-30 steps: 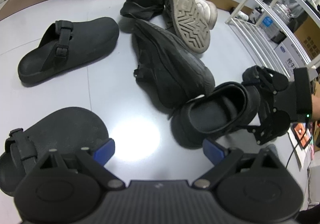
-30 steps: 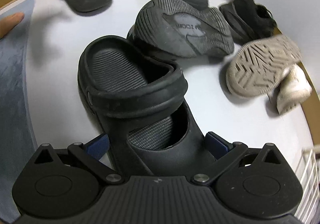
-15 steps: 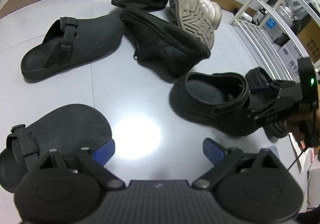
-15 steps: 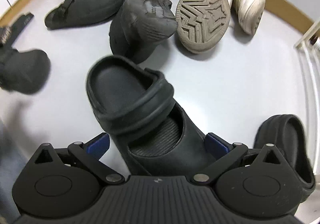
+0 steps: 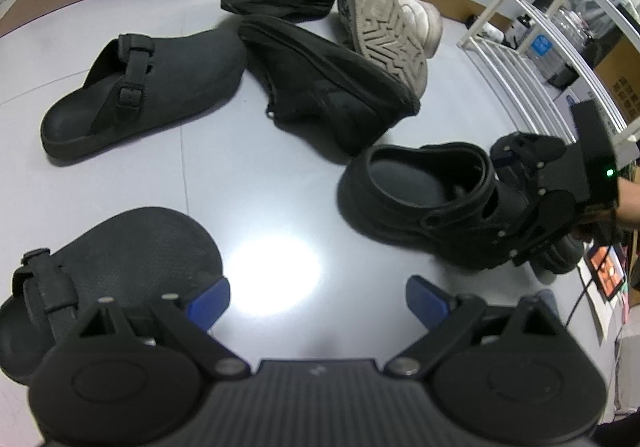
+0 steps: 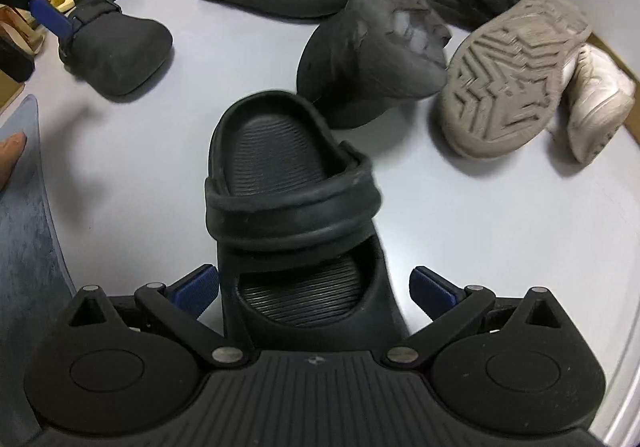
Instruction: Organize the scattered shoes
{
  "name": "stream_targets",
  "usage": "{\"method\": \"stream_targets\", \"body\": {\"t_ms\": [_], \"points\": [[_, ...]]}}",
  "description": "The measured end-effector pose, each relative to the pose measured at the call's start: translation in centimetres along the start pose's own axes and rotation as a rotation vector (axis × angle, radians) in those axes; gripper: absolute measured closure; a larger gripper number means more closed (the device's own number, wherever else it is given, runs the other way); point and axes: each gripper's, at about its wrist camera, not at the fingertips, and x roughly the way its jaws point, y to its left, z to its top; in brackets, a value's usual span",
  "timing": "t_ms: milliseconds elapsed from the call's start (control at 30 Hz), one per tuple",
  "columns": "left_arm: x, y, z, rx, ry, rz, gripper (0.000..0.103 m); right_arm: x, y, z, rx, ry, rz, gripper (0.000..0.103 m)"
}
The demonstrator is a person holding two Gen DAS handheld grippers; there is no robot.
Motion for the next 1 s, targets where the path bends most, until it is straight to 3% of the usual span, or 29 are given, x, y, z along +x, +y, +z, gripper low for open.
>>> {"method": "stream_targets", "body": {"t_ms": [167,533,667,1000], "points": [[0.1,0.2,-0.1,-0.010,0.001,0.002,0.007,-0.3,0.1,-1.0,0.100,-0.031,-0.006,0.002],[0.3,0.2,-0.3,-0.006,0.003,-0.003,0.007,-0.9,-0.5,-3.4,0.742,-0.039,-0.123,0.000],[0.2,0.1,-0.4,-0.002,0.003,-0.004,0.007,-1.5,-1.6,-4.4,0.914,-0.044,-0.159,0.000],[0.3,0.2,-0.5,-0.004,0.006,-0.002,0.007,-2.9,-1.3,-6.7,0.950,-0.051,-0.280,0.001]]}}
